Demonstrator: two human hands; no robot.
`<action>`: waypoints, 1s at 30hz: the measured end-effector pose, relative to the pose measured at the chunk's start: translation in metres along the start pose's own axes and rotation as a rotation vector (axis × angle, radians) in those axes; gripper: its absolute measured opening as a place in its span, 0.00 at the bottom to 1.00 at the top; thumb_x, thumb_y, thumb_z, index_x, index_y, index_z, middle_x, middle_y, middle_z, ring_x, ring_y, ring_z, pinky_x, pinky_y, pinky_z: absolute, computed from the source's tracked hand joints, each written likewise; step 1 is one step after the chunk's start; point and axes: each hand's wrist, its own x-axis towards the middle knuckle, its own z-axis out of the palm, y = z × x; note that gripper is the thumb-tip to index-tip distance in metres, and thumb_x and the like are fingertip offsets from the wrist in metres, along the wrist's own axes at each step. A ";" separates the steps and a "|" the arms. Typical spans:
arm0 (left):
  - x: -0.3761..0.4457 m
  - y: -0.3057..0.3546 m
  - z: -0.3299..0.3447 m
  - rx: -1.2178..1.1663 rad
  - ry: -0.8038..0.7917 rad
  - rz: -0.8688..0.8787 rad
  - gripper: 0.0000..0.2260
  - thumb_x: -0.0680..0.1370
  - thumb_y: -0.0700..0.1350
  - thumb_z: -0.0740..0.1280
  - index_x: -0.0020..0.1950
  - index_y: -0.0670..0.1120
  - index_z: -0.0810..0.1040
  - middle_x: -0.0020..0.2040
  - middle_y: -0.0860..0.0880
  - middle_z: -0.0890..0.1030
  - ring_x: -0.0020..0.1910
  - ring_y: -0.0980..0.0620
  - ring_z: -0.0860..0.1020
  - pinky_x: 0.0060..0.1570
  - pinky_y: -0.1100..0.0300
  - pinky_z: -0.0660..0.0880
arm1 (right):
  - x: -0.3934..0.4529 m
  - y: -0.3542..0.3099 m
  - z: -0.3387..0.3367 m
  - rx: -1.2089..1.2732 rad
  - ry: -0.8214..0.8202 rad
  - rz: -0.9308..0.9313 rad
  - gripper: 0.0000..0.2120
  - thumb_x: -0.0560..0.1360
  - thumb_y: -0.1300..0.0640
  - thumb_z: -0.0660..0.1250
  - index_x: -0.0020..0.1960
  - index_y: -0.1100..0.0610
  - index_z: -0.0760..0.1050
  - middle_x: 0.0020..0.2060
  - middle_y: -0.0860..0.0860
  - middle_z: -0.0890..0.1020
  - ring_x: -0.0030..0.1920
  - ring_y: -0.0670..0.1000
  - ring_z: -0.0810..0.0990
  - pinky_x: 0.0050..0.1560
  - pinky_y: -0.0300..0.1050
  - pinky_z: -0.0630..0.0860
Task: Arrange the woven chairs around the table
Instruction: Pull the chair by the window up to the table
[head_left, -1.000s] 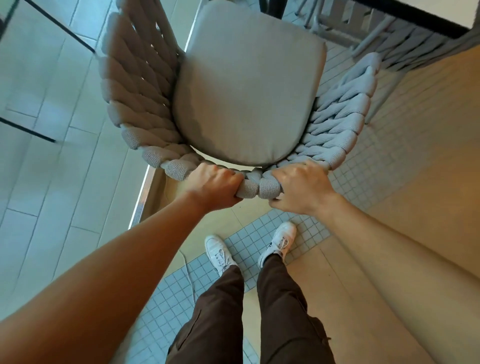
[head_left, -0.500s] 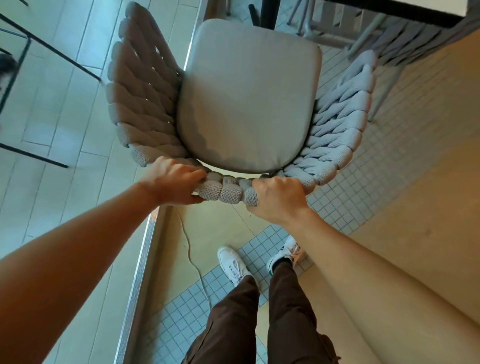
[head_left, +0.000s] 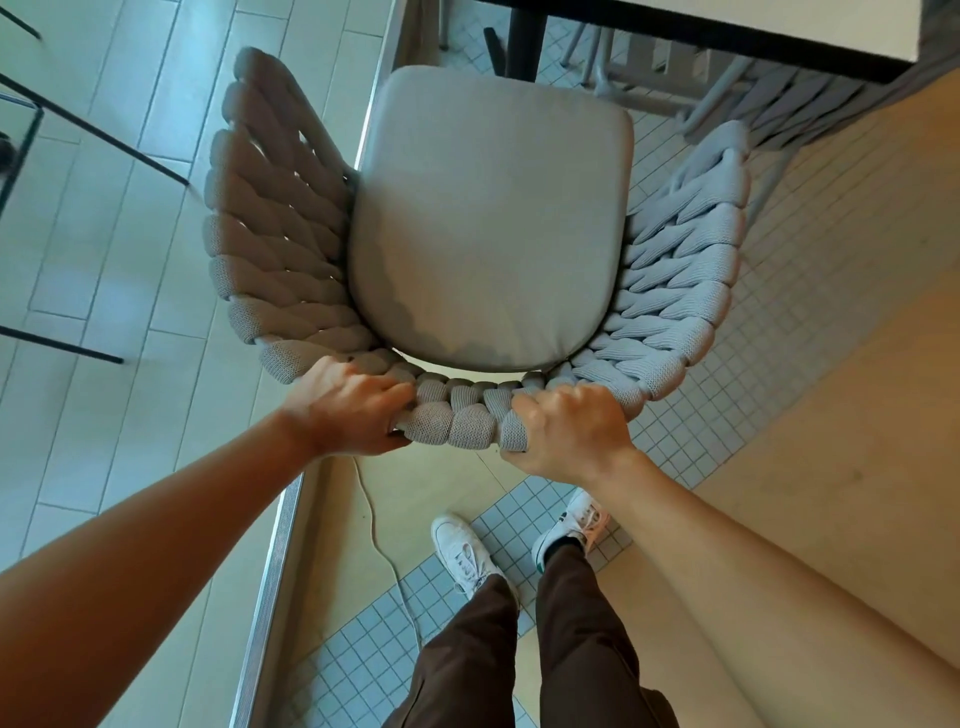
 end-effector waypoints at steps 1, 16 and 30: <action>0.002 -0.002 -0.001 -0.006 0.005 0.008 0.23 0.77 0.64 0.56 0.53 0.50 0.83 0.45 0.52 0.85 0.41 0.45 0.84 0.38 0.54 0.78 | 0.002 0.001 0.000 -0.002 0.000 0.001 0.25 0.59 0.37 0.80 0.40 0.58 0.80 0.29 0.53 0.81 0.29 0.56 0.80 0.29 0.48 0.76; 0.026 -0.041 -0.019 -0.008 0.158 0.033 0.18 0.75 0.60 0.64 0.43 0.49 0.85 0.35 0.52 0.84 0.30 0.45 0.82 0.28 0.58 0.74 | 0.049 -0.003 -0.004 0.002 -0.065 0.068 0.23 0.67 0.37 0.73 0.49 0.55 0.81 0.38 0.53 0.85 0.40 0.59 0.84 0.39 0.47 0.73; 0.033 -0.029 -0.032 0.003 -0.118 -0.156 0.21 0.70 0.62 0.73 0.60 0.55 0.81 0.50 0.54 0.84 0.46 0.48 0.83 0.46 0.52 0.80 | 0.058 -0.006 -0.014 0.023 -0.185 0.175 0.20 0.70 0.40 0.70 0.54 0.52 0.76 0.48 0.51 0.84 0.49 0.58 0.83 0.42 0.47 0.67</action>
